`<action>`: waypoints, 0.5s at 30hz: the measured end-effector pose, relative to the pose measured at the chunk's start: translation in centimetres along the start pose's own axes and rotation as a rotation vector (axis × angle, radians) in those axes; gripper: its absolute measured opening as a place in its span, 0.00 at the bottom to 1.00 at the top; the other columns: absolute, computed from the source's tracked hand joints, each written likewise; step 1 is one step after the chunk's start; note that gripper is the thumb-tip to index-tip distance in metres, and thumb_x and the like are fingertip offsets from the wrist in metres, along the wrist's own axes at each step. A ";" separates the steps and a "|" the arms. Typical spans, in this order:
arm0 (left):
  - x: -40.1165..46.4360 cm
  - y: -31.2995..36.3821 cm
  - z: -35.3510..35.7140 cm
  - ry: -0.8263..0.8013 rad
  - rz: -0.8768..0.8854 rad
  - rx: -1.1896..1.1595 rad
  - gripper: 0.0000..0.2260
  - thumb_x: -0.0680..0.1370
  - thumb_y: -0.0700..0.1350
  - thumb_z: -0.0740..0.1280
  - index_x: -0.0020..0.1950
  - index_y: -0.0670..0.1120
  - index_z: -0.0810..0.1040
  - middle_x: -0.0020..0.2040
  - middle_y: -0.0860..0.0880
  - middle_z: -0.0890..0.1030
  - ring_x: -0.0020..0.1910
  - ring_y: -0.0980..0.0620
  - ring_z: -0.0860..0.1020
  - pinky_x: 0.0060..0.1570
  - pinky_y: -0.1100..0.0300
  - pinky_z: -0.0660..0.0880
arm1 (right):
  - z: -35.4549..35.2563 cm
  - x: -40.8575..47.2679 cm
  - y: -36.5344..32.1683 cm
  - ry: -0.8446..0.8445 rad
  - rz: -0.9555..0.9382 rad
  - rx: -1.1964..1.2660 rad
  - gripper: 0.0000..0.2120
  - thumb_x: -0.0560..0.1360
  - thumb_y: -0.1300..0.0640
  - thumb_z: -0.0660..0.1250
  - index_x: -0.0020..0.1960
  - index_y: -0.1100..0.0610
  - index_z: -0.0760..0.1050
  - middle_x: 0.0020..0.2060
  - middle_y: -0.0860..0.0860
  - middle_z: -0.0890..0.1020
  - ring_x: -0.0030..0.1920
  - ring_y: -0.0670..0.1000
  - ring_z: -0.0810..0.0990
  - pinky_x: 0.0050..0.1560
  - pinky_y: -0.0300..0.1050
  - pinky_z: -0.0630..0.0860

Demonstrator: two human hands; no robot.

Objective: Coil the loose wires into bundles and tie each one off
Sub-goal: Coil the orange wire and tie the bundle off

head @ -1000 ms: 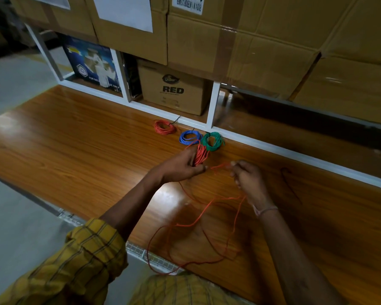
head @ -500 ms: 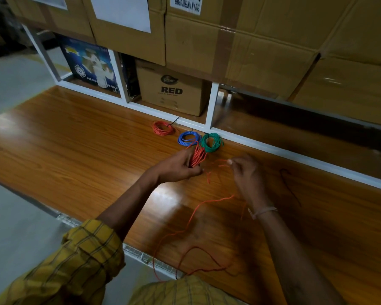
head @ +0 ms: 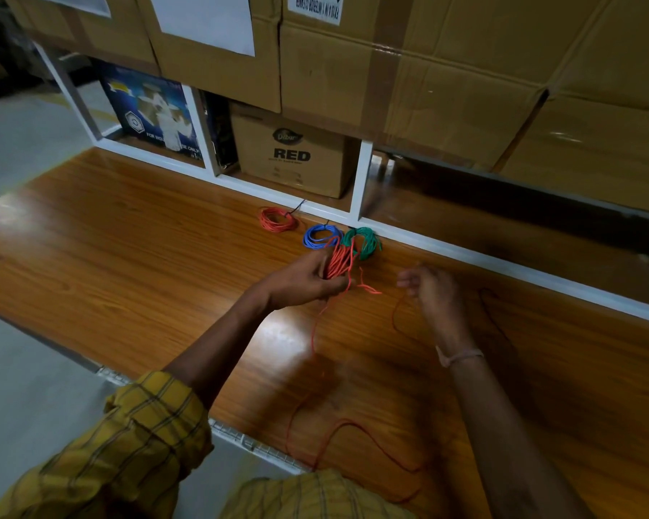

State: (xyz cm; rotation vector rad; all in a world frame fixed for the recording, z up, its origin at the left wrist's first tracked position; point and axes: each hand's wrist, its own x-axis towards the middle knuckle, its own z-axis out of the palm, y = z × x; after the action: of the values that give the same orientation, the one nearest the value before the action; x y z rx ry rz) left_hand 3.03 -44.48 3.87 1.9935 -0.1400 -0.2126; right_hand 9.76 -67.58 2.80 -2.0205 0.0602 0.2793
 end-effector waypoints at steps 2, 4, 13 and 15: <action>0.2 0.1 0.1 -0.009 0.018 0.028 0.18 0.83 0.44 0.71 0.69 0.38 0.73 0.48 0.39 0.80 0.42 0.51 0.78 0.40 0.57 0.78 | -0.4 -1.3 -2.4 -0.139 0.020 0.192 0.28 0.85 0.41 0.54 0.45 0.61 0.82 0.40 0.56 0.85 0.36 0.50 0.79 0.38 0.45 0.73; 0.3 0.4 0.4 -0.013 0.041 0.065 0.18 0.82 0.45 0.72 0.69 0.39 0.73 0.51 0.35 0.81 0.42 0.50 0.78 0.41 0.53 0.78 | -0.2 -2.3 -3.6 -0.164 -0.064 0.143 0.30 0.82 0.37 0.58 0.44 0.62 0.83 0.35 0.54 0.83 0.33 0.48 0.76 0.35 0.43 0.70; 1.0 0.8 0.8 0.004 0.086 0.160 0.15 0.81 0.40 0.72 0.65 0.38 0.74 0.51 0.32 0.80 0.42 0.47 0.78 0.44 0.45 0.78 | 0.6 -4.1 -4.7 -0.272 -0.256 0.112 0.09 0.76 0.52 0.75 0.44 0.58 0.87 0.39 0.52 0.88 0.40 0.42 0.85 0.39 0.31 0.76; 1.1 0.6 0.8 0.014 0.090 0.177 0.15 0.81 0.41 0.72 0.65 0.39 0.74 0.52 0.33 0.81 0.46 0.39 0.81 0.48 0.40 0.79 | 0.6 -4.0 -4.7 -0.286 -0.274 0.108 0.07 0.76 0.55 0.76 0.45 0.58 0.87 0.39 0.52 0.88 0.41 0.45 0.86 0.41 0.33 0.77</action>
State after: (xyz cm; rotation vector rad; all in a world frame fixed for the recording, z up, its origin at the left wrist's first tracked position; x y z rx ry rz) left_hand 3.90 -45.65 4.01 2.1587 -0.2461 -0.1318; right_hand 6.49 -65.21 7.54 -1.8369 -0.3705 0.3785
